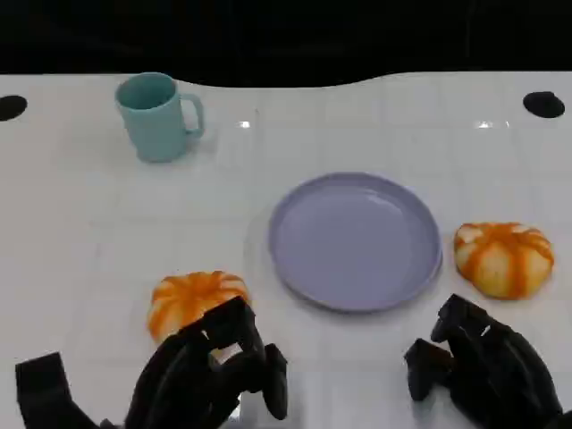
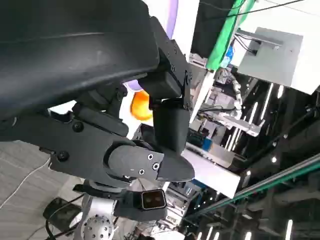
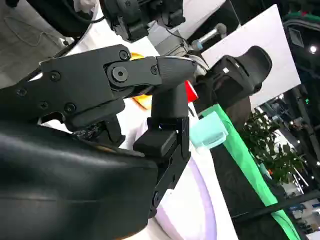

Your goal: Grasp the bread from the table and place it into the plate.

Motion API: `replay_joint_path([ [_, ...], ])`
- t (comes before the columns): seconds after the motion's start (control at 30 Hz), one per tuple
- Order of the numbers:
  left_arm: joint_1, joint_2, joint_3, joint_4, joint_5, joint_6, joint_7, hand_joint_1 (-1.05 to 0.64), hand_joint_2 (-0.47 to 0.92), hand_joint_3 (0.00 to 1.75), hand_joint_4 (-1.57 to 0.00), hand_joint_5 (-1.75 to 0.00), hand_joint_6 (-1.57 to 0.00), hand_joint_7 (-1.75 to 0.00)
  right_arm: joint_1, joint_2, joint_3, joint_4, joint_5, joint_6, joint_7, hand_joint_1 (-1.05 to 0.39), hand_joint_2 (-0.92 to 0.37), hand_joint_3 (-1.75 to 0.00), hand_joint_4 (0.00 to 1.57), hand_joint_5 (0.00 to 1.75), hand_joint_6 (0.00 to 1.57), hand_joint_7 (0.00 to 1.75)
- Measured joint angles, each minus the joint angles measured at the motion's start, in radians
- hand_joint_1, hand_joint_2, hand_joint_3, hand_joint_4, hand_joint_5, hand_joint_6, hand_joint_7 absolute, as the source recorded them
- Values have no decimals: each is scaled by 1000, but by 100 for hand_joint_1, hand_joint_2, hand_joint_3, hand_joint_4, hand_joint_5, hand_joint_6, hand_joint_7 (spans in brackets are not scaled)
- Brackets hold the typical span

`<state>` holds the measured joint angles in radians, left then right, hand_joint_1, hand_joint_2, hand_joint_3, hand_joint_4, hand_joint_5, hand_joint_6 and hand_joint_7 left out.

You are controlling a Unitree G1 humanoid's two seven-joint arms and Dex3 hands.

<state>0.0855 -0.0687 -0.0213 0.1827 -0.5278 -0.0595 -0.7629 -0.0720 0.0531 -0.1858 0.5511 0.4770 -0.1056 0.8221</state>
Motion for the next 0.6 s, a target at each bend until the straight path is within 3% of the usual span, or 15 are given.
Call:
replay_joint_path([
  [0.6, -5, -8, 2, 5, 9, -2, -1, -64, 92, 19, -80, -175, -68, -146, -3, 0, 0, 1, 1, 5, -4, -55, -92, -23, 78, 165, 68, 142],
])
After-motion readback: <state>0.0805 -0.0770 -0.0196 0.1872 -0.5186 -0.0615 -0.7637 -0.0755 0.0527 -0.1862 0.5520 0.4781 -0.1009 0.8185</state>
